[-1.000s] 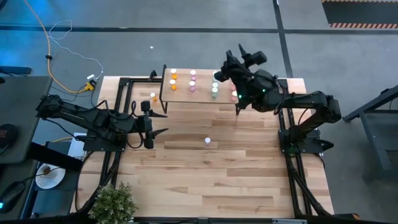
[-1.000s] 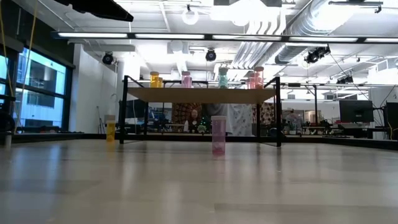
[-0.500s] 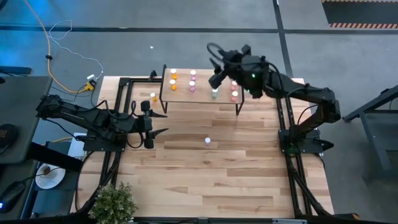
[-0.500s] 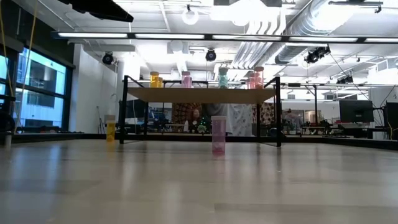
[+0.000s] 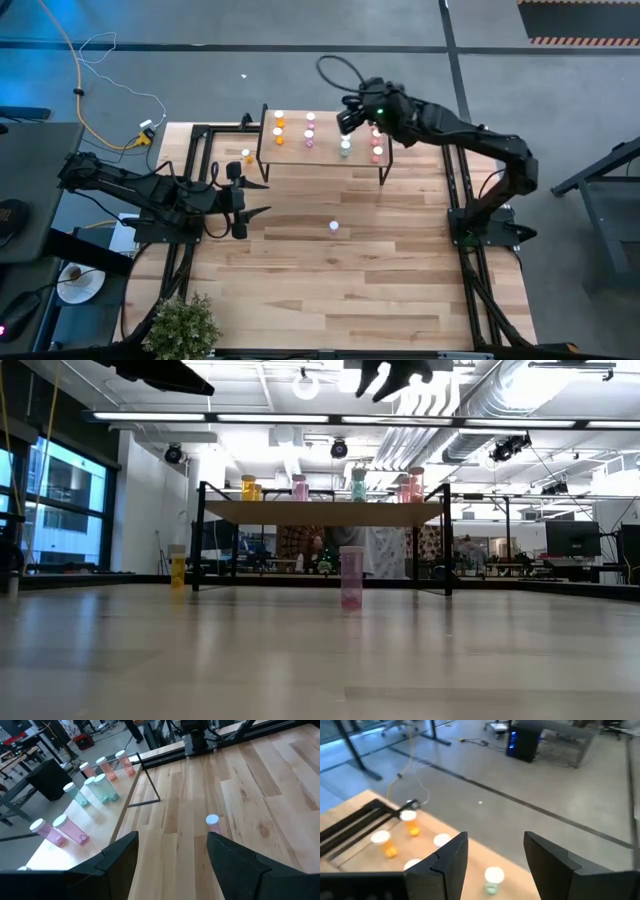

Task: Pick and place medicine bottles onto shelf by color
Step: Adjust the green pill bottles on the shelf

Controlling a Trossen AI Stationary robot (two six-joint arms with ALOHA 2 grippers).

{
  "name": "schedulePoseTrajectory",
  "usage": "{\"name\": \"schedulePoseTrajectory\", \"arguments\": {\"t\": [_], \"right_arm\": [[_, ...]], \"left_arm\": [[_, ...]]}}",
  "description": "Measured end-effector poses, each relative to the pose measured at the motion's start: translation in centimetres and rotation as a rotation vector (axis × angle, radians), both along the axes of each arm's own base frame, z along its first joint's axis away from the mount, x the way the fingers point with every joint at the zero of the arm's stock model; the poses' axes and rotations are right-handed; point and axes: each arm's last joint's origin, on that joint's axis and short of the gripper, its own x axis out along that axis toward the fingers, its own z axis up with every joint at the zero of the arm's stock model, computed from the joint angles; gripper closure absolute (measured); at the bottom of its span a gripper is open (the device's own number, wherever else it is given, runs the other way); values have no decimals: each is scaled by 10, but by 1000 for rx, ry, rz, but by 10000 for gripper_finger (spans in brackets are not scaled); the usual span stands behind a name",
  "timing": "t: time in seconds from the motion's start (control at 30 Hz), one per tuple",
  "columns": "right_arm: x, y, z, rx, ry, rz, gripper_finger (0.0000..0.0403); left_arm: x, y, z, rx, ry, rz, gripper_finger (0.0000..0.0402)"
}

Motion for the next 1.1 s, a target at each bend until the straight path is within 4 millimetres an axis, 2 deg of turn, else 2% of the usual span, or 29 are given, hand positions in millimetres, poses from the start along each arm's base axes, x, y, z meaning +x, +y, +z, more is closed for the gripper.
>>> {"name": "schedulePoseTrajectory", "arguments": {"t": [0.17,0.5,0.7,0.97,1.1], "right_arm": [[18,-5,-18,24,39,18,217],[28,-29,-41,167,35,20,217],[32,-31,-55,219,77,-6,217],[26,-27,-63,297,107,-72,217],[31,-28,-74,326,141,-84,217]], "left_arm": [[0,0,0,0,0,0,177],[0,0,0,-1,0,0,177],[0,0,0,-1,0,0,177],[0,0,0,-1,0,0,177],[0,0,0,-1,0,0,177]]}}
